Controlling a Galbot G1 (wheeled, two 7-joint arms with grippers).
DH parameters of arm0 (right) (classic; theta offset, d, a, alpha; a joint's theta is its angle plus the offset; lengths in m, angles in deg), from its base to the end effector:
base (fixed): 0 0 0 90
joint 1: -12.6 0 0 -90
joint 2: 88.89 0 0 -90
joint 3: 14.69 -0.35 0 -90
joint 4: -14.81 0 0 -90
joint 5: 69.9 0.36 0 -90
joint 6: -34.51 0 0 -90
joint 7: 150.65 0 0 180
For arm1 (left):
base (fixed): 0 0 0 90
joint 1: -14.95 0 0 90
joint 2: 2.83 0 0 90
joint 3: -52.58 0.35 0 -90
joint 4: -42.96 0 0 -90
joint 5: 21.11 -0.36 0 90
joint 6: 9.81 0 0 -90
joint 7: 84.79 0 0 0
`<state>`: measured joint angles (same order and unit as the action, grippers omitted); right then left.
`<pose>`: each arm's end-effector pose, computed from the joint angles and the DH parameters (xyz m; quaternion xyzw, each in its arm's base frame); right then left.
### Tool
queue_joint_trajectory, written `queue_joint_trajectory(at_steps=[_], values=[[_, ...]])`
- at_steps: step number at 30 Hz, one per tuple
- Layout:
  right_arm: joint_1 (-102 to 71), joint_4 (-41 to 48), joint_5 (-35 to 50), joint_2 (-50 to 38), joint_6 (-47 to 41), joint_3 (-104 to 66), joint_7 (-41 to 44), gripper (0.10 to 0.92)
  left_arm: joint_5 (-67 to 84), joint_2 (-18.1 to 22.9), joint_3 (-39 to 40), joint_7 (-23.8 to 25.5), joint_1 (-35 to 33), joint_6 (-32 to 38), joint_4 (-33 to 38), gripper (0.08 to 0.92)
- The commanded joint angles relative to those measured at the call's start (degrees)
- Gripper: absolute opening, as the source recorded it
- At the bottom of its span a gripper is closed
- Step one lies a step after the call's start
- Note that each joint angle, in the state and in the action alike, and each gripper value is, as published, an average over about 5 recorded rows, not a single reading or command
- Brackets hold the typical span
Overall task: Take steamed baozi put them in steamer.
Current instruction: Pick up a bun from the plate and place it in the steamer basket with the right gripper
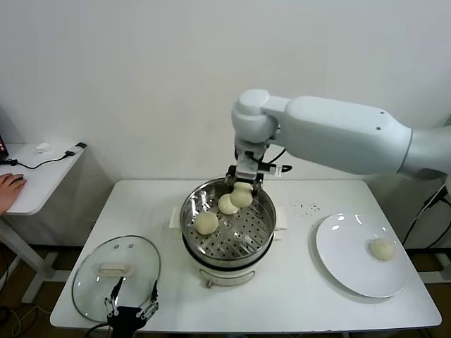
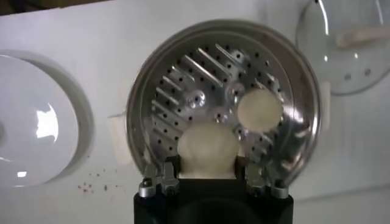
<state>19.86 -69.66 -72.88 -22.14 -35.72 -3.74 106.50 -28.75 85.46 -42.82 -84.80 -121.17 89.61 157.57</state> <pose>0.4970 0.1714 -0.0053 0.6579 -0.0641 0.7492 0.0422 0.0824 0.0368 -0.3729 0.0088 -0.9886 -0.1058 0.1064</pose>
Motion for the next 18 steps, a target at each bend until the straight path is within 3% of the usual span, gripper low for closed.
queue_joint_trajectory(at_steps=[1,18], values=[[-7.72,-1.97,-3.45,3.32,0.72,1.96,-0.32,0.585,0.18,-0.08,-0.24,-0.05,0.07,0.06,-0.23,0.823],[-11.63,-2.65,-6.68,3.82,2.02,1.86,-1.39,0.589,0.34,-0.09,-0.15,-0.14,0.93,-0.25,-1.21,0.823]])
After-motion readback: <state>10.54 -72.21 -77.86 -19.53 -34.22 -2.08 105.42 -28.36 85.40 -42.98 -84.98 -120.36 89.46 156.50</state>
